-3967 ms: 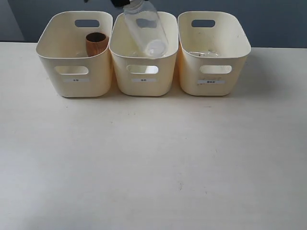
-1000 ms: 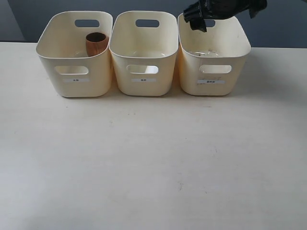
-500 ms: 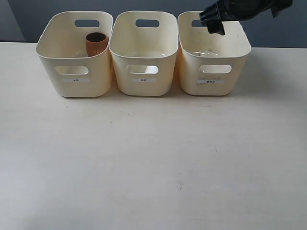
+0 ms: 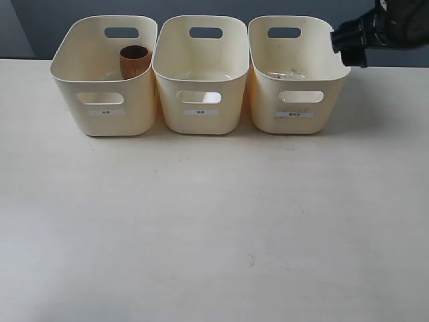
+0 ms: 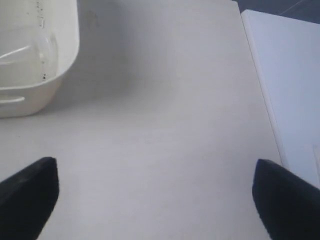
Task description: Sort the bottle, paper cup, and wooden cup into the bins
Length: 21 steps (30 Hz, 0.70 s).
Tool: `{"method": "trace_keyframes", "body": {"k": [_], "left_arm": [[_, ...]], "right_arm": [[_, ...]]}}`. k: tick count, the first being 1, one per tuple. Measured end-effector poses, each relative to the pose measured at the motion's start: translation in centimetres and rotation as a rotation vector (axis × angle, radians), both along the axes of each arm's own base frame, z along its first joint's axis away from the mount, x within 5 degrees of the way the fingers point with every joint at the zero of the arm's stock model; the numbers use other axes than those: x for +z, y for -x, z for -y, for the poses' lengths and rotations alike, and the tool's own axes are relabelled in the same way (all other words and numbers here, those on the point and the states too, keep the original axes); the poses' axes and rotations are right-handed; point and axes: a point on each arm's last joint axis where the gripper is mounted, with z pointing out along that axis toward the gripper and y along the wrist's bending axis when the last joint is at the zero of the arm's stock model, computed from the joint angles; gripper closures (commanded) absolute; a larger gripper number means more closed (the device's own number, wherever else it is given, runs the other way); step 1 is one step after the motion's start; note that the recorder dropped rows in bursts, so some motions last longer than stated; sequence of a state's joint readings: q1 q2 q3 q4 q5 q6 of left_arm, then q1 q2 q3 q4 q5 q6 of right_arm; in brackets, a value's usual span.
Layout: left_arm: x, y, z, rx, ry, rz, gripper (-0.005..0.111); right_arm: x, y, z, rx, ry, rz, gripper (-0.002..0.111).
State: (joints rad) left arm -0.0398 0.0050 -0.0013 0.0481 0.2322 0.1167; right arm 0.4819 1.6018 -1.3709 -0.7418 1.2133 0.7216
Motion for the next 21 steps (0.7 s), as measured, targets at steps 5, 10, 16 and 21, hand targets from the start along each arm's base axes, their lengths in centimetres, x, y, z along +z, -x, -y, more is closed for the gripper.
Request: {"method": "trace_keyframes", "body": {"k": [5,10,16,21], "left_arm": [[0.0,0.0,0.0,0.000,0.000,0.000,0.107],[0.0,0.0,0.0,0.000,0.000,0.000,0.107],[0.0,0.0,0.0,0.000,0.000,0.000,0.107],[0.0,0.0,0.0,0.000,0.000,0.000,0.107]], "right_arm": [[-0.6,3.6,1.5,-0.044,-0.060,-0.028,0.004],[-2.8,8.6,3.7,-0.123,-0.107,-0.069,0.004],[-4.5,15.2,6.1,-0.171,-0.352,0.061,0.004],[-6.6,19.0,7.2,-0.104,-0.579,0.235,0.004]]}}
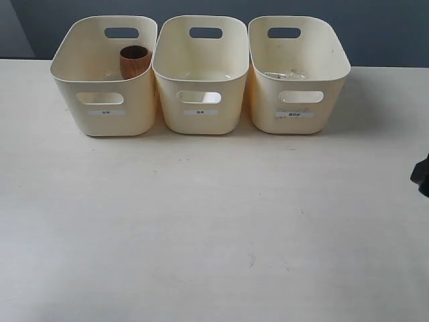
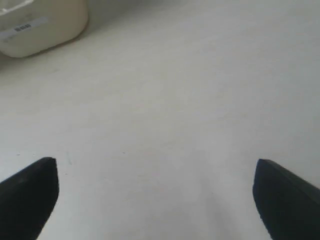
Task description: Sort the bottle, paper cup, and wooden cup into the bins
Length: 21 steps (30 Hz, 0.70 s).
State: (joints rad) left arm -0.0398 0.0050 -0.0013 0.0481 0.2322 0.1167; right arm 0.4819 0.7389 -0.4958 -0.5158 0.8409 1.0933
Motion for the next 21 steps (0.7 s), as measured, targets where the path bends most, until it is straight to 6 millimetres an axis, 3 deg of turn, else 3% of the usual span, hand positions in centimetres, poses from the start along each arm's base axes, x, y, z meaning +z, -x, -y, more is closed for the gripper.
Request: {"method": "trace_keyframes", "body": {"k": [5,8,13,21], "left_arm": [[0.0,0.0,0.0,0.000,0.000,0.000,0.107],[0.0,0.0,0.0,0.000,0.000,0.000,0.107],[0.0,0.0,0.0,0.000,0.000,0.000,0.107],[0.0,0.0,0.0,0.000,0.000,0.000,0.107]], "right_arm": [[-4.4,1.0,-0.9,0.262,-0.061,0.233,0.004],[-5.8,1.4,-1.4,0.389,-0.039,0.284,0.004],[-5.8,1.6,-2.4,0.512,-0.071,0.364,0.004],[-5.7,1.7,-2.6,0.536,-0.078,0.384,0.004]]}}
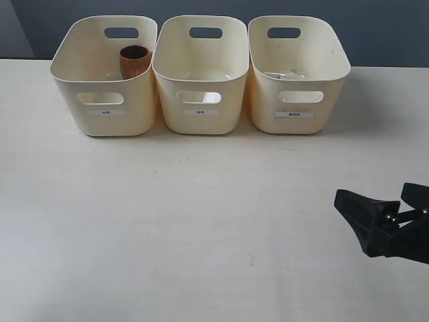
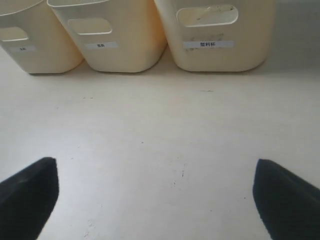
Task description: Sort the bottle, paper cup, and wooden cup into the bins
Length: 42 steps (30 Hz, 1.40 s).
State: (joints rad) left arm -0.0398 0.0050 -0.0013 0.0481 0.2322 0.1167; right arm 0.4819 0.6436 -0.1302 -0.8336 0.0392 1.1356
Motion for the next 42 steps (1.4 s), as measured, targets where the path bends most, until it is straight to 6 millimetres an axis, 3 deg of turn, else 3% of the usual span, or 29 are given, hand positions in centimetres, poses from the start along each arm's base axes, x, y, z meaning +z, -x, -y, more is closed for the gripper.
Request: {"method": "trace_keyframes", "body": {"k": [12,16,19,35,42], "left_arm": [[0.0,0.0,0.0,0.000,0.000,0.000,0.107],[0.0,0.0,0.0,0.000,0.000,0.000,0.107],[0.0,0.0,0.0,0.000,0.000,0.000,0.107],[0.0,0.0,0.0,0.000,0.000,0.000,0.107],[0.0,0.0,0.0,0.000,0.000,0.000,0.107]], "right_arm": [[-0.2,0.6,-0.4,0.078,-0.024,0.055,0.004],[-0.4,2.4,-1.1,0.274,-0.028,0.255,0.004],[0.9,3.4,-1.1,0.328,-0.067,0.433,0.004],[3.1,5.7,2.1,0.116,-0.035,0.777,0.004],[2.0,5.2,3.1,-0.014,0.152,0.697,0.004]]}}
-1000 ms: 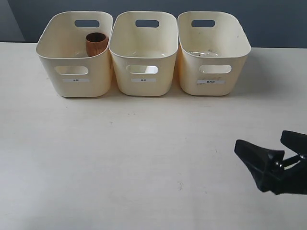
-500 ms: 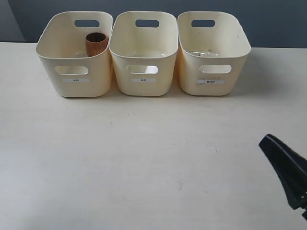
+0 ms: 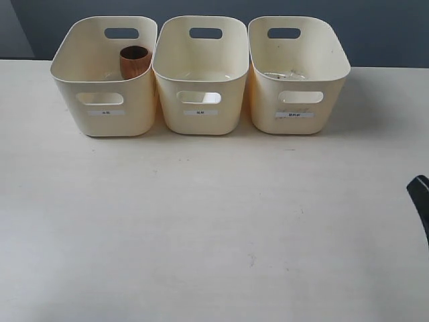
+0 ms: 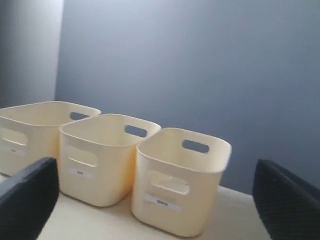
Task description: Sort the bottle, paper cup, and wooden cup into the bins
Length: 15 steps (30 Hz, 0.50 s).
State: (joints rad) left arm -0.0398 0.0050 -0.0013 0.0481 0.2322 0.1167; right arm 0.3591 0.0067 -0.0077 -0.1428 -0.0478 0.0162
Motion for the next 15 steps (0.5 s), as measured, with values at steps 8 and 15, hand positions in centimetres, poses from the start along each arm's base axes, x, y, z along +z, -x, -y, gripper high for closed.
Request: {"method": "trace_keyframes", "body": {"k": [8,15], "left_arm": [[0.0,0.0,0.0,0.000,0.000,0.000,0.107],[0.0,0.0,0.0,0.000,0.000,0.000,0.107]], "right_arm": [[-0.4,-0.4,1.4,-0.241,-0.108,-0.075,0.004],[-1.2,-0.5,2.0,-0.343,-0.103,-0.158,0.004]]}}
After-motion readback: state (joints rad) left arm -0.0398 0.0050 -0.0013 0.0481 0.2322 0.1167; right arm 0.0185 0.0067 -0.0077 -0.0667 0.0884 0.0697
